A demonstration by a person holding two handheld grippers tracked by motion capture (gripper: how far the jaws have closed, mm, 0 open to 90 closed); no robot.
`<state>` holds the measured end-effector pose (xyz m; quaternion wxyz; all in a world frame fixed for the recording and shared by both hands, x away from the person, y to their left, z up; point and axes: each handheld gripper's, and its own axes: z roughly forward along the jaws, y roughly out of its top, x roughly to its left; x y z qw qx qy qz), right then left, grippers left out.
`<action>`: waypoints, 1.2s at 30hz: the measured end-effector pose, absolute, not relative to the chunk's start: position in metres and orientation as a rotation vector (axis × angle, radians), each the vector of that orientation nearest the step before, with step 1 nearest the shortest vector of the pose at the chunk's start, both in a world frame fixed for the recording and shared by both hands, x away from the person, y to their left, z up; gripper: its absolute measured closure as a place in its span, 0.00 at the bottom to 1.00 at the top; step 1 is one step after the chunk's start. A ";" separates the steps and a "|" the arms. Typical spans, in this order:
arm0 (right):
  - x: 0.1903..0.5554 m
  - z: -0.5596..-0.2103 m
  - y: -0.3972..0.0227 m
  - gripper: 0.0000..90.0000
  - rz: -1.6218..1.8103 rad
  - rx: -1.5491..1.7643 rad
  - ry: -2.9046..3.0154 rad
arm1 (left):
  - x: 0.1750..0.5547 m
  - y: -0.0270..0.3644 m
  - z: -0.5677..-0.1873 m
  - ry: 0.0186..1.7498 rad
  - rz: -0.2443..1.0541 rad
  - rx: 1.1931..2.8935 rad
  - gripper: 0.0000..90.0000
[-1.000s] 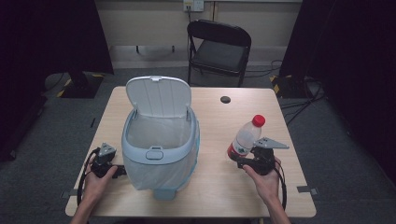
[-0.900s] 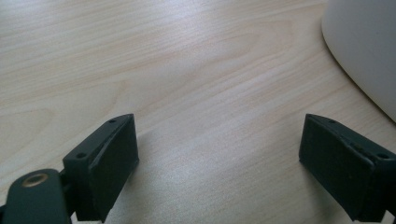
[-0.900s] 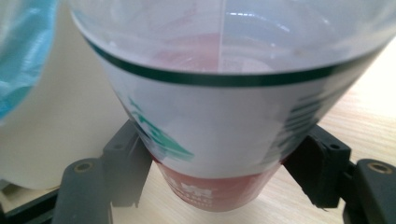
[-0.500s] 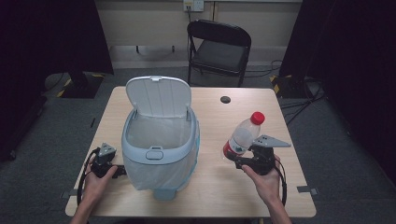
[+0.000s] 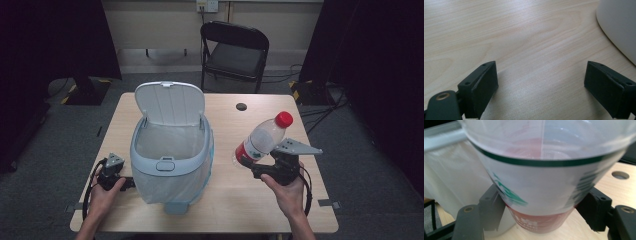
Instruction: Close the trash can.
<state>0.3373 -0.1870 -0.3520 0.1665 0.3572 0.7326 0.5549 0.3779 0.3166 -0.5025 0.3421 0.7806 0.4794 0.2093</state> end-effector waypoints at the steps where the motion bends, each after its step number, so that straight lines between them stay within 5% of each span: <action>1: 0.337 -0.349 -0.186 0.32 1.587 1.007 2.081 | 0.378 0.317 -0.502 1.247 0.544 2.030 0.12; 36: 0.327 -0.258 -0.156 0.32 1.913 0.697 1.899 | 0.378 0.317 -0.502 1.247 0.544 2.030 0.12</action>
